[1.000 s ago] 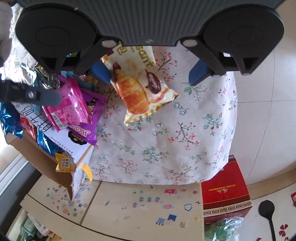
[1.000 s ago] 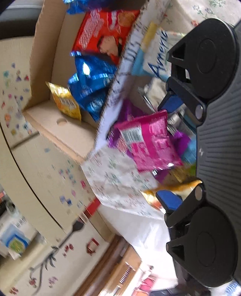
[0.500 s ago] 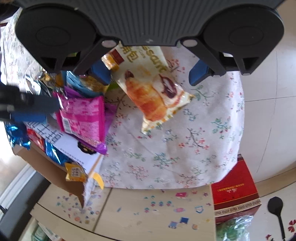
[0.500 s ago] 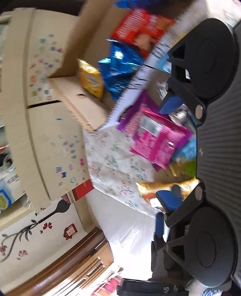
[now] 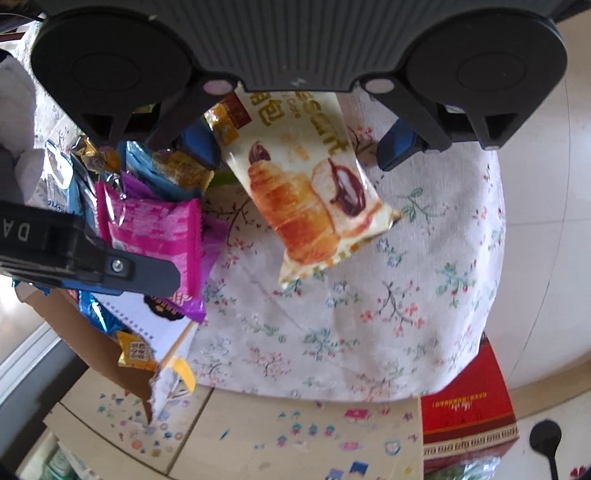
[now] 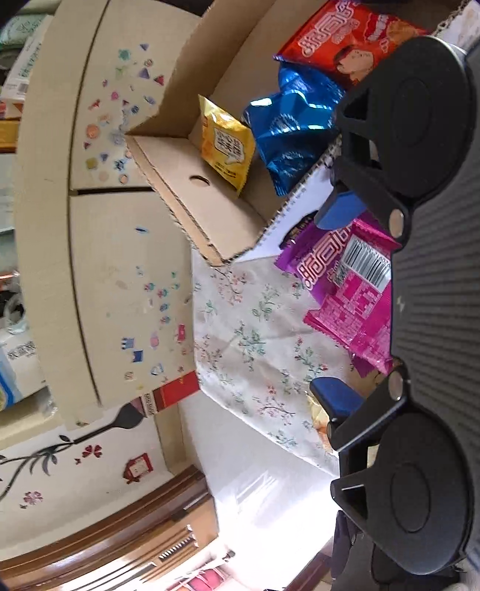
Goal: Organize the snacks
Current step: 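Reach left tool to the croissant packet while right tool reaches the pink packet, then grasp the croissant packet with left tool while right tool grasps the pink packet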
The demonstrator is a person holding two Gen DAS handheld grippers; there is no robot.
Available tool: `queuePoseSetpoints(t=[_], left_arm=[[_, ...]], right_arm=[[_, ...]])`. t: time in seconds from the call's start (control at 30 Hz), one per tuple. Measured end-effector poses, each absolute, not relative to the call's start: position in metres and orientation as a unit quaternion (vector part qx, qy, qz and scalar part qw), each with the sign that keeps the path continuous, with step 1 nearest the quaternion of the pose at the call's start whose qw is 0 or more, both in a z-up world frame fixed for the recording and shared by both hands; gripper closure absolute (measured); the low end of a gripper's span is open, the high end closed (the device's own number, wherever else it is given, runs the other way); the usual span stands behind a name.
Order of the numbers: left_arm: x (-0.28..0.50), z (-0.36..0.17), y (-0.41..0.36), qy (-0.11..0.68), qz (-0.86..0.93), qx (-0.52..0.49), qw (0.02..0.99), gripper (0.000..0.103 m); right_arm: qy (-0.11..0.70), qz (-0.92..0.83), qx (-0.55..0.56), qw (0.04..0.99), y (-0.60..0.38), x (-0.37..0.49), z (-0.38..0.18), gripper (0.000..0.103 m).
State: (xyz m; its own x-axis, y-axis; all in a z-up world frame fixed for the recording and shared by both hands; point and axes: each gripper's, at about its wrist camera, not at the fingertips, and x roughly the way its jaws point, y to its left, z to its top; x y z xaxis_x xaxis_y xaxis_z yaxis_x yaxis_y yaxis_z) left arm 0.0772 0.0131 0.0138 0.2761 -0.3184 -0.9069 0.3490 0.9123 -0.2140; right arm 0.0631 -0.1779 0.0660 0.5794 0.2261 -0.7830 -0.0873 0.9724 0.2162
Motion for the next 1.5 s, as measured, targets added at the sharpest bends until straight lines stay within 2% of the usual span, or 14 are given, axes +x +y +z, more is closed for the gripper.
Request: queuePoseSetpoints(t=[0.2, 0.43, 0.63, 0.67, 0.77, 0.83, 0.9, 1.1, 1.5], left_arm=[[0.075, 0.015, 0.019, 0.571, -0.206, 0.015, 0.794, 0.014], [0.075, 0.013, 0.016, 0.564, -0.203, 0.031, 0.8, 0.015], [0.073, 0.012, 0.007, 0.553, -0.2, 0.057, 0.807, 0.015], [0.073, 0.012, 0.006, 0.553, -0.199, 0.059, 0.807, 0.016], [0.07, 0.013, 0.004, 0.546, -0.201, 0.065, 0.811, 0.027], [0.068, 0.015, 0.003, 0.537, -0.194, 0.076, 0.817, 0.041], [0.07, 0.016, 0.006, 0.538, -0.188, 0.071, 0.819, 0.044], [0.073, 0.023, 0.012, 0.54, -0.186, 0.044, 0.82, 0.048], [0.068, 0.048, -0.006, 0.488, -0.174, 0.085, 0.851, 0.048]], right_arm=[[0.487, 0.125, 0.054, 0.863, -0.171, 0.057, 0.061, 0.012], [0.491, 0.11, -0.001, 0.864, -0.157, 0.054, 0.054, 0.013], [0.492, 0.098, -0.025, 0.865, -0.152, 0.051, 0.05, 0.024], [0.493, 0.097, -0.03, 0.864, -0.151, 0.051, 0.05, 0.029], [0.493, 0.093, -0.036, 0.865, -0.15, 0.049, 0.049, 0.035], [0.491, 0.094, -0.04, 0.865, -0.148, 0.047, 0.05, 0.04], [0.489, 0.092, -0.038, 0.867, -0.147, 0.045, 0.051, 0.045], [0.479, 0.091, -0.025, 0.873, -0.146, 0.038, 0.058, 0.047], [0.458, 0.072, 0.01, 0.886, -0.157, 0.026, 0.073, 0.047]])
